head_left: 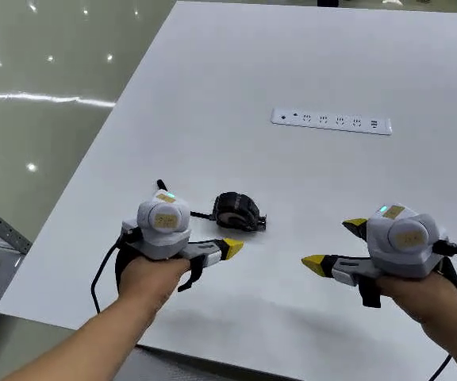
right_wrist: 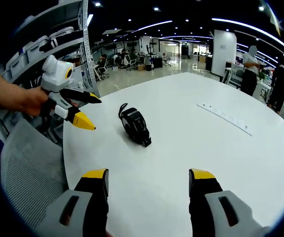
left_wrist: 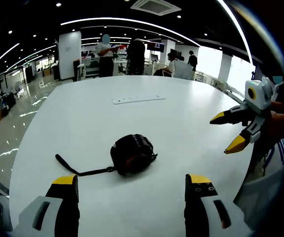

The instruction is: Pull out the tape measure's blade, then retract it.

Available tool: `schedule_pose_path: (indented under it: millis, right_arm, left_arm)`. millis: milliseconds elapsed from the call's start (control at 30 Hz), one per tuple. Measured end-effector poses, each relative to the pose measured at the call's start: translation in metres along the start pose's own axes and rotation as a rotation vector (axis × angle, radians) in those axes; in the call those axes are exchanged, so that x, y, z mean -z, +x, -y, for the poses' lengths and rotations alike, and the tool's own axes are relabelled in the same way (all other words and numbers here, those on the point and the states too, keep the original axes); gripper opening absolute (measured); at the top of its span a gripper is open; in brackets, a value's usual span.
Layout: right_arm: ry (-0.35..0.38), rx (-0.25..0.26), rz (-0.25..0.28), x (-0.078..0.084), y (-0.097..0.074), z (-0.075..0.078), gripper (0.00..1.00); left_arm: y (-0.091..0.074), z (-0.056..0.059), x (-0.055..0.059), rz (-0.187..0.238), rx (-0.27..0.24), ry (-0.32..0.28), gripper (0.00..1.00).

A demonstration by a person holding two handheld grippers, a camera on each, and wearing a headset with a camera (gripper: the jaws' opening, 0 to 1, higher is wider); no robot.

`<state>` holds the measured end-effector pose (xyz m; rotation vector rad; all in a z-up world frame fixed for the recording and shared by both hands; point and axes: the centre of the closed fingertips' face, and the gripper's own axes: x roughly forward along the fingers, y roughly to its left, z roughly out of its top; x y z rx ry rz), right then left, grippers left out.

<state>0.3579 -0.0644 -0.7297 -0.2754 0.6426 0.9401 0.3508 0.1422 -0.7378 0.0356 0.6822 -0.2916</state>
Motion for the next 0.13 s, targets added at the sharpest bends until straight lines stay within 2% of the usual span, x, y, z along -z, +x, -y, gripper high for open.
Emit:
schedule_pose_path:
  millis: [133]
  right_arm:
    - [0.008,0.013,0.013,0.002,-0.016,-0.004,0.64]
  left_arm:
    - [-0.011,0.000,0.001,0.006,0.003,0.016,0.87]
